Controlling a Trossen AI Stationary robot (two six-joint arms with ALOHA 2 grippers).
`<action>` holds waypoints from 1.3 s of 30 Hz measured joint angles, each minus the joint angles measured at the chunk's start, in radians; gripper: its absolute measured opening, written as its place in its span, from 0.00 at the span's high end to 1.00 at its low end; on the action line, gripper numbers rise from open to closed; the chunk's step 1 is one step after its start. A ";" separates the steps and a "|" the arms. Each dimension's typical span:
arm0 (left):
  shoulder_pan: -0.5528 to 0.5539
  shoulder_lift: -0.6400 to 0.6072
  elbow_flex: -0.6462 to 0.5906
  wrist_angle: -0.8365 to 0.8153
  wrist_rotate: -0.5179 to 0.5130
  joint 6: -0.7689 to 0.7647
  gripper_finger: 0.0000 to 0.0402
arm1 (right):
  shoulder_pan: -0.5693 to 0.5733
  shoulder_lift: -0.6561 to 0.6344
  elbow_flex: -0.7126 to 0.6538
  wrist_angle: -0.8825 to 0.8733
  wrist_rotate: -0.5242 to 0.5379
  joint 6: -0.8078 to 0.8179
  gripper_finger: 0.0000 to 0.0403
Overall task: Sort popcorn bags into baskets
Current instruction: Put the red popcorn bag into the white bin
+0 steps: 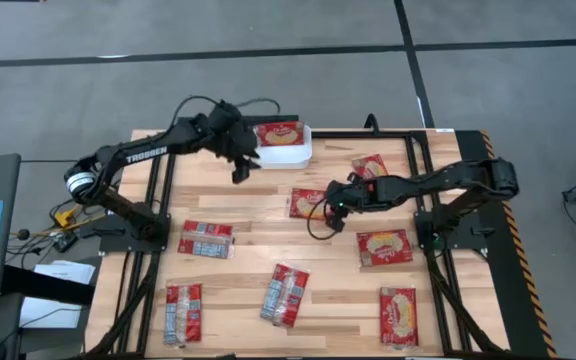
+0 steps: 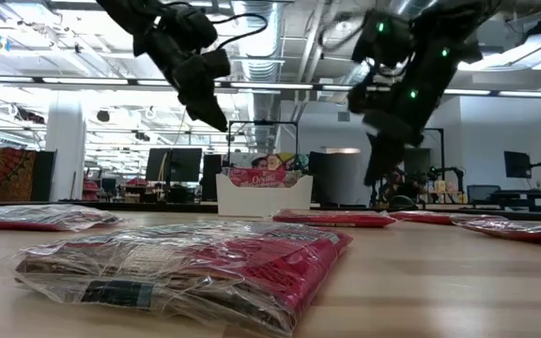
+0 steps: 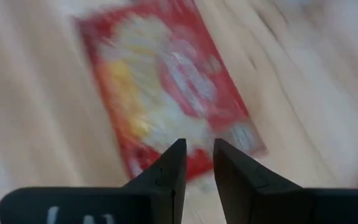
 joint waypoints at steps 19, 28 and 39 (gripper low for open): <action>-0.129 -0.134 -0.501 0.647 0.062 -0.397 0.83 | -0.258 -0.087 -0.286 0.360 -0.185 0.222 0.33; -0.174 -0.132 -0.517 0.656 0.010 -0.436 0.83 | -0.294 0.048 -0.284 0.501 -0.327 0.222 0.35; -0.178 -0.132 -0.517 0.624 -0.076 -0.444 0.83 | -0.242 0.061 -0.285 0.547 -0.322 0.189 0.64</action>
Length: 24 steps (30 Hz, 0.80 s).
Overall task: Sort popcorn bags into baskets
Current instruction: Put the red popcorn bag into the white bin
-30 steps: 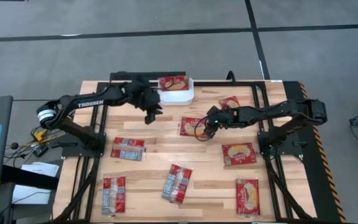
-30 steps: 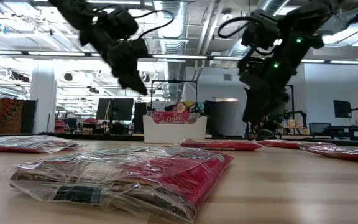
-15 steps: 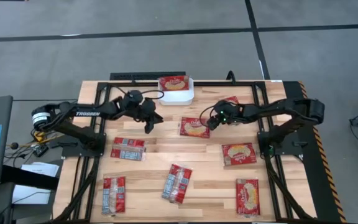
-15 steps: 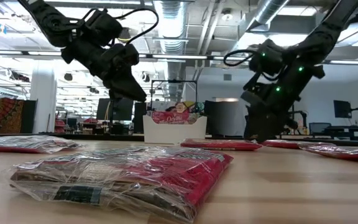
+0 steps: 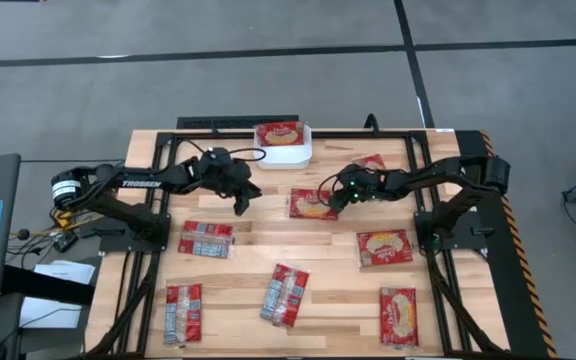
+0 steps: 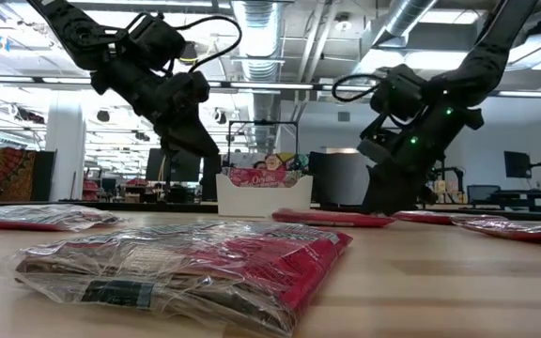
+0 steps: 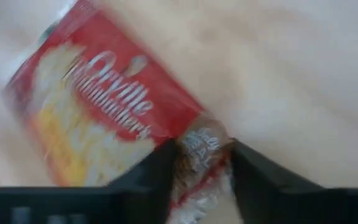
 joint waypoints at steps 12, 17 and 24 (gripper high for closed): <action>0.001 0.000 0.000 -0.003 -0.045 -0.018 0.70 | 0.130 -0.035 -0.001 0.138 0.066 -0.215 0.98; -0.004 0.000 0.000 0.001 0.010 -0.020 0.51 | 0.243 -0.111 0.022 0.156 0.295 -0.356 0.99; -0.042 0.000 0.000 0.071 -0.009 0.006 0.30 | 0.360 -0.199 0.051 0.172 0.545 -0.485 0.99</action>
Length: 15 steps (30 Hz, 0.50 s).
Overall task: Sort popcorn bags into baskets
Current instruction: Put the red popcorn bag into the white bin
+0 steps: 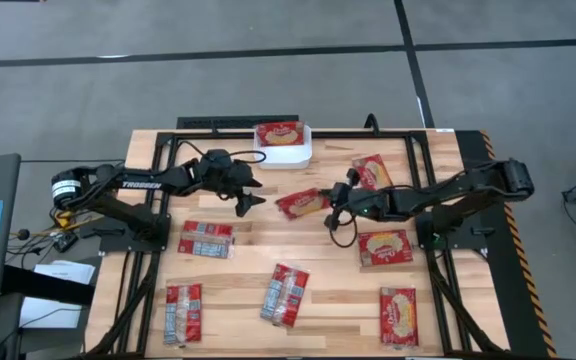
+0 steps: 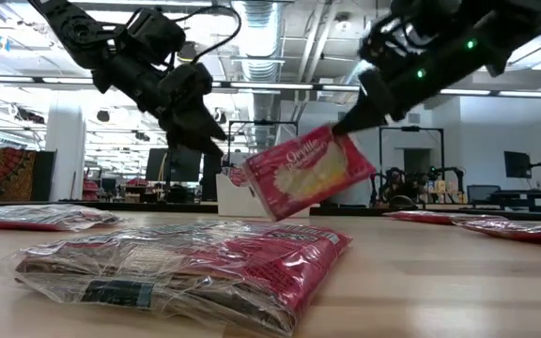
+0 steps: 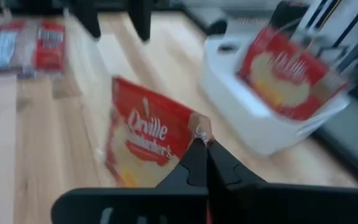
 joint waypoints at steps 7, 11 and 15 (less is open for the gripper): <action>-0.063 0.003 0.000 0.099 -0.072 0.068 0.24 | 0.040 -0.011 0.007 0.060 0.046 -0.052 0.99; -0.093 0.035 0.000 0.103 -0.143 0.118 0.24 | 0.041 -0.011 0.007 0.073 0.046 -0.052 0.99; -0.117 0.119 0.001 0.174 -0.136 0.120 0.24 | 0.041 -0.011 0.007 0.078 0.046 -0.049 0.99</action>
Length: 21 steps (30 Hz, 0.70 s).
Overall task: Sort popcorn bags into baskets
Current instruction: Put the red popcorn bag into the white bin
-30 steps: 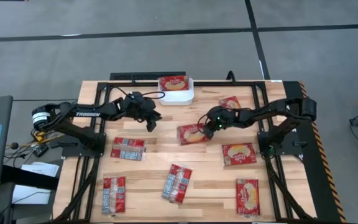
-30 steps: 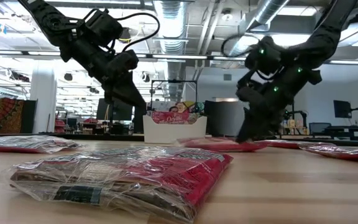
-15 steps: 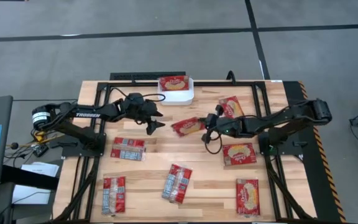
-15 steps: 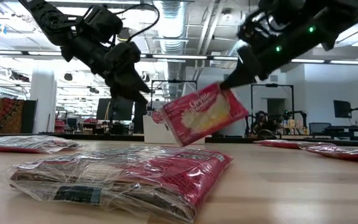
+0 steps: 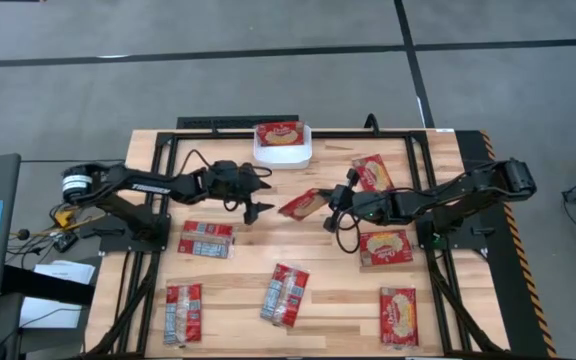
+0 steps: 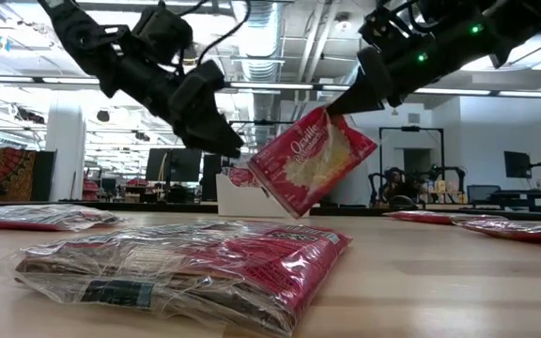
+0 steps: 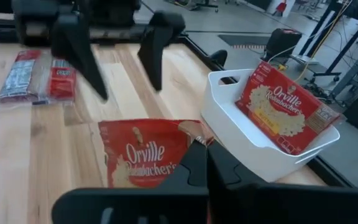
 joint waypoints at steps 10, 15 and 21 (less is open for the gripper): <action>-0.049 0.132 0.001 0.190 0.018 0.000 0.24 | -0.001 0.000 0.000 0.041 0.000 0.002 0.99; -0.052 0.162 0.002 0.265 -0.030 0.007 0.30 | -0.001 0.000 0.001 0.046 0.000 0.002 0.99; -0.049 0.162 0.002 0.265 0.002 0.044 0.63 | 0.000 0.000 0.001 0.091 -0.003 0.008 0.99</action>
